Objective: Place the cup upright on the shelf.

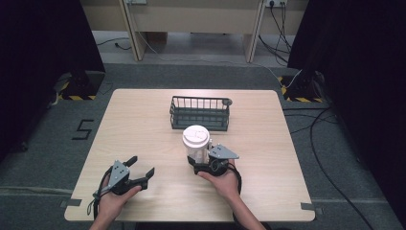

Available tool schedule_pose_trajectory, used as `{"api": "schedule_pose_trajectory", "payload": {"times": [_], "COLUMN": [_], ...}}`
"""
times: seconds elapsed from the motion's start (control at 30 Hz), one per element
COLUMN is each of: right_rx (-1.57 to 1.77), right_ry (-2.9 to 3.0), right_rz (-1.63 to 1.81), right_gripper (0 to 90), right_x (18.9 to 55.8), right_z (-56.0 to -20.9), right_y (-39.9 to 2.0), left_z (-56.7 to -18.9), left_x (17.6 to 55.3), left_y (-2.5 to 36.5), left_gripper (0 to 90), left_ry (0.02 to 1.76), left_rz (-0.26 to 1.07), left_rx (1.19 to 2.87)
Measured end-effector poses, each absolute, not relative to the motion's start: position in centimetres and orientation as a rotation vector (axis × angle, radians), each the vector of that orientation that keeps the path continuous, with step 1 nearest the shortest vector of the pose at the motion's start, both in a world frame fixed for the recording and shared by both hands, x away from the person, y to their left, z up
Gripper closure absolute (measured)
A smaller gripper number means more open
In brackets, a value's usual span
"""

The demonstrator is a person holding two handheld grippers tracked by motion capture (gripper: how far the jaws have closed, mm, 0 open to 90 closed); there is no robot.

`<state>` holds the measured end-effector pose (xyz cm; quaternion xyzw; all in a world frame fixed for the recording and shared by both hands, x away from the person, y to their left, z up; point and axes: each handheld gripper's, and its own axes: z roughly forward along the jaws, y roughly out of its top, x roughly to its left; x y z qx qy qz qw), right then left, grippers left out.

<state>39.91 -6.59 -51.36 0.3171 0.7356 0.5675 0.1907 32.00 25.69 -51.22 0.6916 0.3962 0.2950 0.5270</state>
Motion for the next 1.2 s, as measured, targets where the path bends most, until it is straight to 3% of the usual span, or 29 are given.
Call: {"api": "schedule_pose_trajectory", "payload": {"times": [0.6, 1.2], "right_rx": [0.851, 0.836], "right_ry": [2.052, 2.0], "right_rz": [1.601, 1.622], "right_gripper": [18.3, 18.6], "right_x": [40.0, 40.2], "right_z": [-51.3, -48.7], "right_y": [-6.4, -6.7], "left_z": [-51.3, -51.2], "left_x": [32.1, 32.1], "left_y": [25.7, 25.7], "left_gripper": [17.1, 17.1], "left_ry": [0.946, 0.947], "left_rz": [0.703, 0.705], "left_rx": [1.655, 1.652]}}
